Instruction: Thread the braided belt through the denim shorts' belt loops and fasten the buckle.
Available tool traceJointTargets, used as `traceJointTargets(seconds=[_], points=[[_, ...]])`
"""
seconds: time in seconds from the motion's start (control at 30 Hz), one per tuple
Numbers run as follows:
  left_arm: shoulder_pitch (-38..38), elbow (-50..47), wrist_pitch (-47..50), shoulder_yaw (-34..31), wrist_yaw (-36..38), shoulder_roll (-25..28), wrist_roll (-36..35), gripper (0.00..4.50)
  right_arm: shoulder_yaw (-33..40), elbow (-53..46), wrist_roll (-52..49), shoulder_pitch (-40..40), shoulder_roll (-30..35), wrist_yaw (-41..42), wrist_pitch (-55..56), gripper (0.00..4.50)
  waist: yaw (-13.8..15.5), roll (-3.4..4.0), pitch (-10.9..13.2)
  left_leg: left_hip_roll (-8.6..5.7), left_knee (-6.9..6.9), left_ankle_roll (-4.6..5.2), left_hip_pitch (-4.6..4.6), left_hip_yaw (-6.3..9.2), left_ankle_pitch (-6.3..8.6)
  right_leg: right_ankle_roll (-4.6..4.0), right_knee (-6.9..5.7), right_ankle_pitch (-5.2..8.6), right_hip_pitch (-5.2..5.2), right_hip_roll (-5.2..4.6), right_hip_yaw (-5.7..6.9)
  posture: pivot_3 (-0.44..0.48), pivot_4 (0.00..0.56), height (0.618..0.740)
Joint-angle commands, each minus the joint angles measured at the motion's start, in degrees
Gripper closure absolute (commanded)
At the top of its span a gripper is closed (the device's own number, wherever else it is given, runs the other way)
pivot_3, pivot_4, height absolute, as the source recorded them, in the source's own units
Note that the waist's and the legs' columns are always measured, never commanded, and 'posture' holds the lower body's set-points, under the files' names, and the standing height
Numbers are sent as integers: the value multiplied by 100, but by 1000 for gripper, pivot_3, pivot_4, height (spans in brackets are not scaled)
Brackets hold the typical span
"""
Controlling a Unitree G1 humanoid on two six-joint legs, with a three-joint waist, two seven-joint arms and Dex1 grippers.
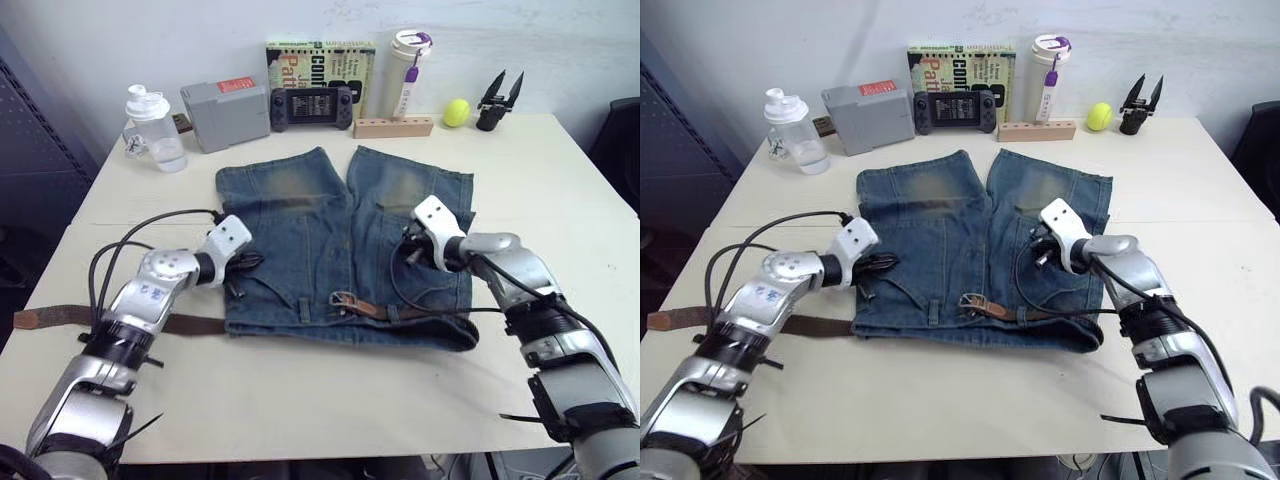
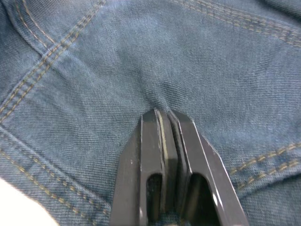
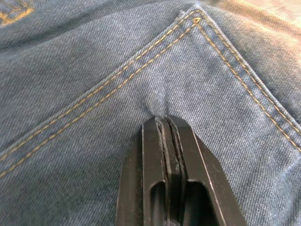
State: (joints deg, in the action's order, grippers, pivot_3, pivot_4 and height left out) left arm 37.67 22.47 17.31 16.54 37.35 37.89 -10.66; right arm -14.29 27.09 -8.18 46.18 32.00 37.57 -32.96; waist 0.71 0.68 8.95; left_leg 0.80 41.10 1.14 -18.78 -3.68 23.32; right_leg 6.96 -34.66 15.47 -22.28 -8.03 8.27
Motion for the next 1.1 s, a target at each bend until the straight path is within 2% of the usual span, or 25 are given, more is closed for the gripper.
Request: traceJointTargets(seconds=[0.03, 0.17, 0.33, 0.37, 0.4, 0.43, 0.5, 0.53, 0.67, 0.7, 0.77, 0.83, 0.9, 1.0, 1.1], points=[[1320, 2844, -1231, 568, -526, -604, 1371, 4319, 121, 2034, 611, 804, -512, -961, 895, 4467, 2, 5, -3, -1, -1, 0, 1, -1, 0, 0, -1, 0, 0, 0, -1, 0, 150, 726], [1574, 3323, -1541, 410, -538, -772, 1409, 4319, 231, 2555, 710, 1109, -593, -1166, 1309, 4467, -25, 7, -3, -8, -2, 3, -3, -3, -2, 1, -6, 0, -7, -1, -3, 0, 150, 726], [1638, 3462, -1916, 138, -611, -813, 1350, 4319, 437, 2787, 630, 1279, -676, -1121, 1539, 4467, -60, 14, 1, 2, -3, 7, -20, 0, -4, 1, -10, 0, -20, -11, 4, 0, 150, 726], [1606, 3351, -1993, 16, -652, -786, 1282, 3741, 494, 2730, 582, 1273, -671, -1079, 1550, 3854, -62, 14, 1, 1, -2, 12, -29, -1, -8, 1, -10, 0, -23, -18, 8, 0, 150, 726], [1539, 3118, -2046, -119, -652, -741, 1178, 3737, 563, 2575, 491, 1238, -654, -977, 1514, 3838, -76, 17, 3, 1, -2, 13, -33, 0, -9, 2, -10, -1, -23, -20, 11, 0, 150, 726], [1448, 2791, -2018, -270, -640, -685, 1071, 3498, 661, 2367, 390, 1189, -627, -878, 1453, 3567, -88, 21, 8, 1, -3, 15, -36, 3, -10, 2, -10, -1, -24, -25, 17, 0, 150, 726], [1331, 2389, -1989, -482, -640, -619, 1006, 2669, 833, 2109, 290, 1135, -611, -736, 1359, 2697, -119, 26, 20, 0, -4, 18, -44, 8, -12, 3, -9, -1, -31, -30, 21, 0, 150, 726], [1178, 1874, -1837, -658, -691, -532, 946, 2289, 942, 1714, 178, 1032, -563, -625, 1185, 2292, -142, 29, 31, 2, -11, 18, -52, 20, -12, 3, -9, -1, -44, -33, 20, 0, 150, 726], [430, -712, -649, -1591, -881, -260, 433, 473, 1352, -325, -423, 476, -358, -161, 153, 338, -251, 35, 54, -10, -1, 19, -178, 73, -12, 6, -38, -3, -171, -41, 36, 0, 150, 726], [235, -1424, -178, -1916, -985, -245, 171, 452, 1455, -891, -670, 311, -323, -27, -122, 71, -253, 36, 57, -12, -6, 19, -187, 81, -12, 6, -40, -3, -178, -41, 45, 0, 150, 726], [-67, -2553, 739, -2501, -1237, -286, -300, 452, 1620, -1740, -1069, 49, -279, 159, -594, 71, -254, 36, 58, -11, -10, 19, -201, 95, -12, 6, -37, -3, -190, -41, 58, 0, 150, 726], [-467, -3700, 2032, -3382, -1811, -498, -901, 452, 1739, -2727, -1672, -427, -177, 669, -827, 71, -242, 36, 58, -13, -9, 19, -210, 96, -12, 6, -39, -3, -197, -41, 62, 0, 150, 726], [-922, -4640, 3143, -4085, -2279, -674, -1236, 452, 1945, -3308, -2084, -805, -169, 877, -894, 71, -247, 36, 57, -3, -8, 19, -216, 99, -12, 6, -26, -3, -197, -40, 61, 0, 150, 726], [-1653, -5724, 4745, -5136, -3026, -1142, -1277, 452, 2114, -3916, -2558, -1371, 6, 1273, -939, 71, -211, 30, 63, -10, -4, 19, -202, 100, -12, 6, -20, -3, -176, -42, 61, 0, 150, 726], [-1887, -6082, 5714, -5875, -3401, -1392, -1194, 452, 2112, -4184, -2746, -1636, 138, 1404, -987, 71, -110, -4, 85, -9, 2, 20, -158, 103, -13, 7, 8, -3, -113, -40, 63, 0, 150, 726]])
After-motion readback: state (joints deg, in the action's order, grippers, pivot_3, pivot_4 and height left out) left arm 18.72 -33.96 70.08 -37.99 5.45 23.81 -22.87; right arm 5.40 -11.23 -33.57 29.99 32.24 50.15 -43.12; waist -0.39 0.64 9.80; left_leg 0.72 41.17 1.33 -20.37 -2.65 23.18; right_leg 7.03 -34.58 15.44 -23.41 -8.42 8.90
